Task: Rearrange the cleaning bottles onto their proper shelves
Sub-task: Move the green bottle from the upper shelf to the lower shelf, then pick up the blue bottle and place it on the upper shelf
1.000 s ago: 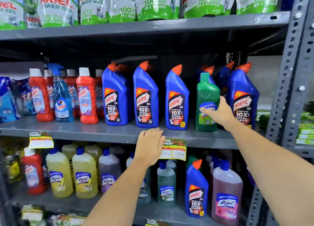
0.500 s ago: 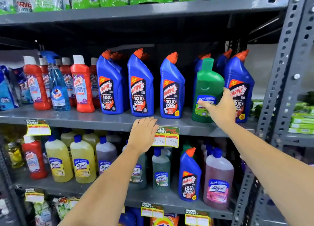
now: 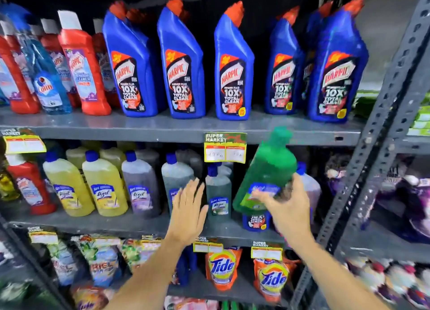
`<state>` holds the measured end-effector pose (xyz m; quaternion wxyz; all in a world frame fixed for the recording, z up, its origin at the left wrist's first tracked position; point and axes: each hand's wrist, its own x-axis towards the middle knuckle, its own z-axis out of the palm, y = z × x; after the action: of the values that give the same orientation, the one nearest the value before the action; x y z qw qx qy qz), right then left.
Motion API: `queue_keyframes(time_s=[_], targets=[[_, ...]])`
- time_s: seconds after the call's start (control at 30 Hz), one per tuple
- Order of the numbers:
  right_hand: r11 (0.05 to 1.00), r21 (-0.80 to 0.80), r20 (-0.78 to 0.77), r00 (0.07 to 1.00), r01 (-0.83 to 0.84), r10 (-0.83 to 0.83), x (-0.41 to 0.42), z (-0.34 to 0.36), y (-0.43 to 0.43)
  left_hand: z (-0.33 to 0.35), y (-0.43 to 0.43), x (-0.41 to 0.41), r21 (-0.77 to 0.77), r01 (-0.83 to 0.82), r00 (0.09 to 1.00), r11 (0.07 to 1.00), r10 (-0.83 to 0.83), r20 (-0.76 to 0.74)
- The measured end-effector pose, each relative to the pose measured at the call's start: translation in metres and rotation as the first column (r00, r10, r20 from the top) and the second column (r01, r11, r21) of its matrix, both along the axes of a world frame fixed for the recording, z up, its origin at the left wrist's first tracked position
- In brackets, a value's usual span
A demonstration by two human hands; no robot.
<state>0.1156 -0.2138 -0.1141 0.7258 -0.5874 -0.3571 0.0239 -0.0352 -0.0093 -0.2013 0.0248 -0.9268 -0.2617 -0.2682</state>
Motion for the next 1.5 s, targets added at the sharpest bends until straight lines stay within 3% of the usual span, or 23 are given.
queue_keyframes(time_s=[0.23,0.33,0.47,0.67,0.87,0.93,1.0,1.07,1.13,1.33,1.5], targets=[[0.944,-0.328,-0.091,0.994,0.031,-0.064,-0.011,-0.107,0.068,-0.091,0.023,-0.028,-0.247,0.069,0.934,0.967,-0.15,-0.325],[0.916,-0.4,-0.095,0.992,0.033,-0.078,-0.005,-0.128,0.095,-0.107,0.031,-0.03,-0.211,0.065,0.89,0.975,-0.152,-0.43],[0.882,-0.468,-0.054,0.994,0.055,-0.09,-0.002,-0.146,0.116,-0.12,0.045,-0.034,-0.113,0.111,0.906,0.987,-0.147,-0.397],[0.881,-0.471,-0.016,0.998,0.042,-0.057,-0.003,-0.16,0.121,-0.132,0.054,-0.036,-0.201,0.159,0.903,0.966,-0.225,-0.367],[0.884,-0.467,-0.017,1.0,-0.018,0.011,-0.009,-0.163,0.114,-0.136,0.05,-0.034,-0.215,0.136,0.931,0.967,-0.199,-0.307],[0.904,-0.42,-0.03,0.995,0.074,-0.096,-0.017,-0.164,0.105,-0.136,0.049,-0.034,-0.221,0.122,0.936,0.968,-0.187,-0.3],[0.904,-0.294,0.012,0.947,0.31,-0.321,-0.021,-0.16,0.092,-0.137,0.049,-0.034,-0.22,0.121,0.939,0.968,-0.184,-0.292],[0.845,-0.183,0.045,0.863,0.503,-0.504,-0.01,-0.154,0.082,-0.14,0.05,-0.034,-0.227,0.129,0.943,0.965,-0.19,-0.272],[0.78,-0.201,0.078,0.803,0.593,-0.591,0.011,-0.149,0.078,-0.141,0.051,-0.035,-0.238,0.135,0.941,0.962,-0.199,-0.273],[0.747,-0.405,0.173,0.847,0.527,-0.503,0.036,-0.137,0.095,-0.136,0.049,-0.034,-0.251,0.124,0.938,0.96,-0.196,-0.286],[0.74,-0.457,0.118,0.859,0.493,-0.499,0.039,-0.144,0.106,-0.131,0.045,-0.034,-0.243,0.075,0.914,0.967,-0.164,-0.37]])
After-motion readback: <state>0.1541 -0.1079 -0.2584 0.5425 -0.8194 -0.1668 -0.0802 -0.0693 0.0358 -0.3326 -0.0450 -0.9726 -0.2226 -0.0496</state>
